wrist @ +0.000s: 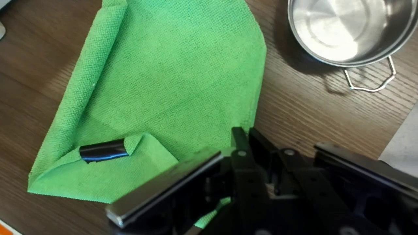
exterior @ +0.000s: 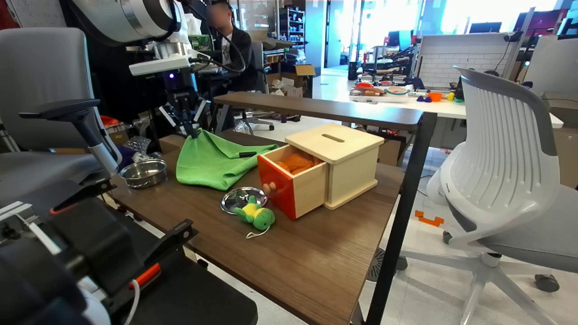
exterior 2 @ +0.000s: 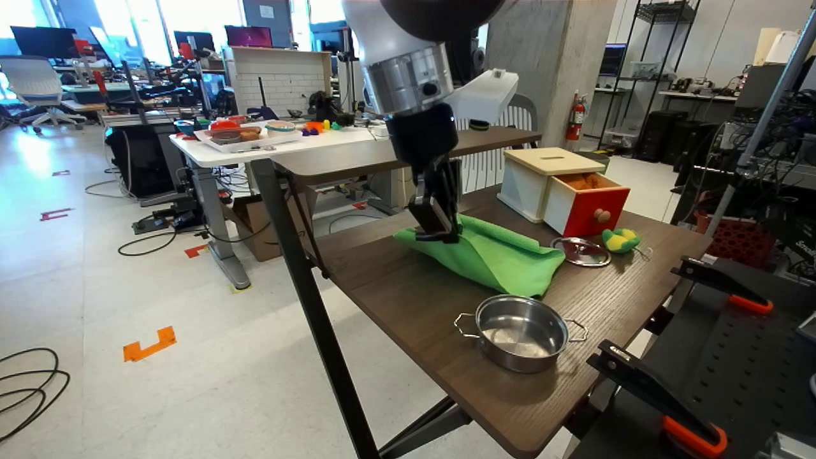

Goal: Unfold the cloth

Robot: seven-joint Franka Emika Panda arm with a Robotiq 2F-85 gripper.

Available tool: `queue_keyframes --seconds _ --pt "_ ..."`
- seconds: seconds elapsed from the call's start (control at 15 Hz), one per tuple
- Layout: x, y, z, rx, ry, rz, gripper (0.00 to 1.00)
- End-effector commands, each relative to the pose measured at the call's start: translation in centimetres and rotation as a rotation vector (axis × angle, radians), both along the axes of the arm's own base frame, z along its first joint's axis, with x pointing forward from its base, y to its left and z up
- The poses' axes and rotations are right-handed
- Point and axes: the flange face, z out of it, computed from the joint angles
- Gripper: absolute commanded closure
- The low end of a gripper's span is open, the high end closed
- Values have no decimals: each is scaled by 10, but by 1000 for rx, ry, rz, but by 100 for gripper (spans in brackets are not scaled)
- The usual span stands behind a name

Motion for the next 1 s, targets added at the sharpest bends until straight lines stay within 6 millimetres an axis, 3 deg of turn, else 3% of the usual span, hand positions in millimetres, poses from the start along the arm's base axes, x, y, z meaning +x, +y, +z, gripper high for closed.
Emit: queue_keyframes --seconds 0.0,0.07,0.13,0.2,0.53,0.8,0.93 --pt "14 6 -15 -14 61 18 98" --pt "15 7 -20 -24 73 20 98" --pt "16 8 -23 -31 82 22 68" --pt "16 8 -25 -37 90 26 67" --pt "17 7 -22 -54 99 45 31" --pt "7 -5 -4 -40 75 31 1" --pt "-4 -15 14 -45 77 9 0"
